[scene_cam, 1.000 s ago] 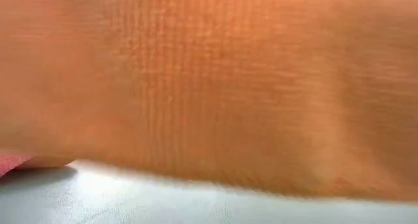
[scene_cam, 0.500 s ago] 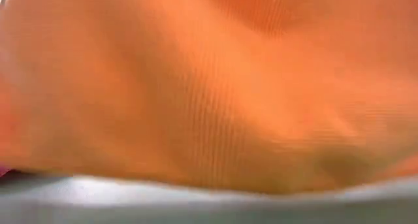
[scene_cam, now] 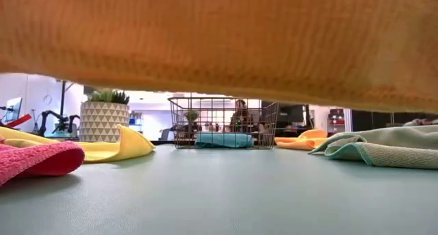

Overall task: Fold microfiber towels
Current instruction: Fold the left orange microfiber cloth

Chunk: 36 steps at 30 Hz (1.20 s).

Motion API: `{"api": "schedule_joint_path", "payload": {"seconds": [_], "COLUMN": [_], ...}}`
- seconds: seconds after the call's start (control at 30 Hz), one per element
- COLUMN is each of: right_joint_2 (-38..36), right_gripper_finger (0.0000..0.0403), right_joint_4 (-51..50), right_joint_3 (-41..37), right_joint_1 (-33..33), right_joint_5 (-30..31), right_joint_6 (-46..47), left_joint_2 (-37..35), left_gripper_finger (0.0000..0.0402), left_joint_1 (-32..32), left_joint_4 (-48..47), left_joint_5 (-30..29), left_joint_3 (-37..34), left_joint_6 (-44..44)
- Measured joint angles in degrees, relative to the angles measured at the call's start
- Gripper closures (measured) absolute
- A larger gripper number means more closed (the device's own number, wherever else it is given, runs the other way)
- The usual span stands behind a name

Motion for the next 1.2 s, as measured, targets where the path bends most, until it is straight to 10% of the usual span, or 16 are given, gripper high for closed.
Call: {"api": "schedule_joint_path", "payload": {"seconds": [0.57,1.2], "right_joint_2": [0.8,0.8], "right_gripper_finger": [0.0394,0.0394], "right_joint_4": [0.1,-1.9], "right_joint_3": [-2.0,-8.4], "right_joint_1": [0.5,-9.9], "right_joint_5": [-2.1,-0.2], "right_joint_6": [7.6,-4.5], "left_joint_2": [1.9,3.7], "left_gripper_finger": [0.0401,0.0401], "left_joint_1": [-0.7,4.7], "left_joint_4": [7.8,-4.4], "left_joint_5": [-0.9,-9.1], "left_joint_3": [-1.8,-3.8], "left_joint_6": [-8.7,3.1]}}
